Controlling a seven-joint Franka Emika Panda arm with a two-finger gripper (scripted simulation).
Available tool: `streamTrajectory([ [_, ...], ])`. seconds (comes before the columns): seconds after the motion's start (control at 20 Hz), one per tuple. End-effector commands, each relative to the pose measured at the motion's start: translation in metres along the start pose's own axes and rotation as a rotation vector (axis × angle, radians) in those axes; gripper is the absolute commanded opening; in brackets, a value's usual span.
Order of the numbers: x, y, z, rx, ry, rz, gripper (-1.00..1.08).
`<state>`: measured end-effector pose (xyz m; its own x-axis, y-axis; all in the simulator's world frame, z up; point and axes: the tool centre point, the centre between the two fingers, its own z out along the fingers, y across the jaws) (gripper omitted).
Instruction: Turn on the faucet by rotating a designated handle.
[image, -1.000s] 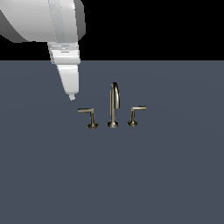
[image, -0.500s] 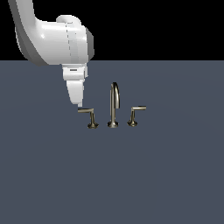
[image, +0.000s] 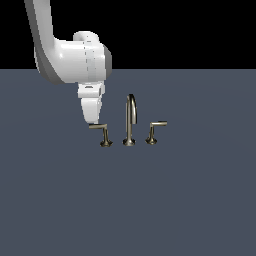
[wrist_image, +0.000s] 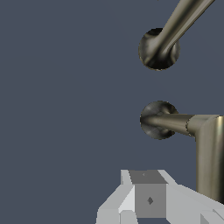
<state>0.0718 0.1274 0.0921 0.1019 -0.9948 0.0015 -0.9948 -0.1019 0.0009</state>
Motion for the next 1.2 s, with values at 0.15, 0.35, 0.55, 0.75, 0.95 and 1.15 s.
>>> streamTrajectory([
  [0.15, 0.001, -0.003, 0.001, 0.001, -0.001, 0.008, -1.00],
  [0.35, 0.000, 0.000, 0.001, 0.001, -0.001, 0.008, -1.00],
  [0.55, -0.007, 0.012, 0.001, 0.001, -0.001, 0.008, -1.00],
  [0.75, -0.013, 0.024, 0.001, 0.001, -0.001, 0.008, -1.00],
  [0.95, -0.019, 0.033, 0.001, 0.001, -0.001, 0.008, -1.00],
  [1.15, -0.011, 0.035, 0.001, 0.009, -0.002, 0.015, -1.00],
])
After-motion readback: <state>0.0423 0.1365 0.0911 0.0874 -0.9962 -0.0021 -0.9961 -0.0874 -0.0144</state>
